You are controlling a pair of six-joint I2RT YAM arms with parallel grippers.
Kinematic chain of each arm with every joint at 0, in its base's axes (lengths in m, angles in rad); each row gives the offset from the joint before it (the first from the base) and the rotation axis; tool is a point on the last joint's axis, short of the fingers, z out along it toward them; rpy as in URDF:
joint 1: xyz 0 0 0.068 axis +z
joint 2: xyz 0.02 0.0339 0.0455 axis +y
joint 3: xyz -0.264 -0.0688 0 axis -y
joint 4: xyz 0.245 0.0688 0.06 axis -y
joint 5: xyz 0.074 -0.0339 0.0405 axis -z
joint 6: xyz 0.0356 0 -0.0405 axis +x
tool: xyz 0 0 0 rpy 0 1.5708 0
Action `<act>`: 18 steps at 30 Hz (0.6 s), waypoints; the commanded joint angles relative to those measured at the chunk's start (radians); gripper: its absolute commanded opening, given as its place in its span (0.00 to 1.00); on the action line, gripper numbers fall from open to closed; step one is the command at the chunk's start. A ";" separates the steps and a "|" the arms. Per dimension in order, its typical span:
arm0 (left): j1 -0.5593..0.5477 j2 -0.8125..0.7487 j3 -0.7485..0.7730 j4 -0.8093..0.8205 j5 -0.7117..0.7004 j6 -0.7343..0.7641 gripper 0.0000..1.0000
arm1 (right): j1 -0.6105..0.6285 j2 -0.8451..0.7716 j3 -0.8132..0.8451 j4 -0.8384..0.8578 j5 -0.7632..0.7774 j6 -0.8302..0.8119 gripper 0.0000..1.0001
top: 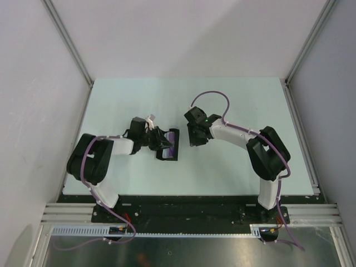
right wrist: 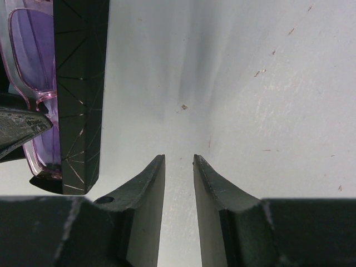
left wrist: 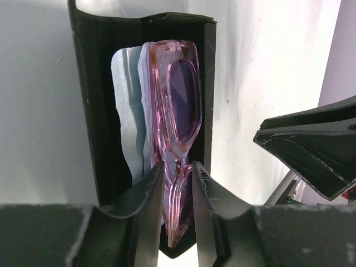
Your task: Organize the sunglasses
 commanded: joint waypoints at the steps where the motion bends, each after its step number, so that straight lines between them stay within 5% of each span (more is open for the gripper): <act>1: 0.001 -0.031 0.036 -0.018 -0.010 0.027 0.28 | 0.001 -0.024 -0.001 0.014 0.001 -0.010 0.32; 9: 0.000 0.008 0.065 -0.020 0.025 0.043 0.01 | 0.004 -0.025 -0.001 0.012 0.003 -0.008 0.32; 18: -0.006 0.049 0.079 -0.020 0.111 0.072 0.01 | 0.003 -0.025 -0.001 0.014 0.003 -0.008 0.32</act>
